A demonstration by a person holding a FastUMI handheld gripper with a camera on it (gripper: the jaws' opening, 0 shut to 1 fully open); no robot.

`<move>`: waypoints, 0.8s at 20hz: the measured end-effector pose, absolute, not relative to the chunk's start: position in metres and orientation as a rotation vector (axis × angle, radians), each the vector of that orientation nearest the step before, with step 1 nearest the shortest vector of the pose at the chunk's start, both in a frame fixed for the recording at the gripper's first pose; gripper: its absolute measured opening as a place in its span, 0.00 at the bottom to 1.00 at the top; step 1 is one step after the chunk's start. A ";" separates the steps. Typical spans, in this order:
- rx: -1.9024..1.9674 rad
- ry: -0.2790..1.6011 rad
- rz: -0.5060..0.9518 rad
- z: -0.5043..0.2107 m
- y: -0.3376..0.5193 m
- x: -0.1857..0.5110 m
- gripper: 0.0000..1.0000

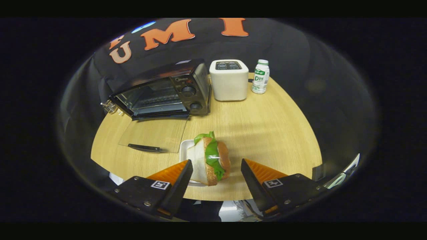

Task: Open the toaster oven, put the food inside, and close the toaster oven door.

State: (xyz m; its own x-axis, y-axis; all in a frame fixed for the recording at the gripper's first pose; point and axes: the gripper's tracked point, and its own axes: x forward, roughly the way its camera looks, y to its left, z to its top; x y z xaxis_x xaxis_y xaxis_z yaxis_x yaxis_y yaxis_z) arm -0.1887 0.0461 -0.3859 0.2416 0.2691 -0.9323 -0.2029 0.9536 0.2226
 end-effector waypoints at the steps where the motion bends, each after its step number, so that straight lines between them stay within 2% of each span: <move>1: 0.065 1.310 0.342 -0.392 0.049 -0.191 0.85; 5: 0.051 1.328 0.360 -0.399 0.051 -0.188 0.75; 8: 0.085 1.352 0.375 -0.397 0.056 -0.192 0.49; 11: 0.182 1.370 0.339 -0.394 0.058 -0.191 0.40; 12: 0.225 1.373 0.329 -0.394 0.060 -0.191 0.34; 16: 0.400 1.370 0.283 -0.394 0.063 -0.193 0.26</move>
State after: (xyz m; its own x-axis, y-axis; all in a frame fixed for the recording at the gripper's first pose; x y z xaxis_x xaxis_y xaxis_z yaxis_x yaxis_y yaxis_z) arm -0.1934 0.0625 -0.3938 0.1824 0.4223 -0.8879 0.0352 0.8997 0.4351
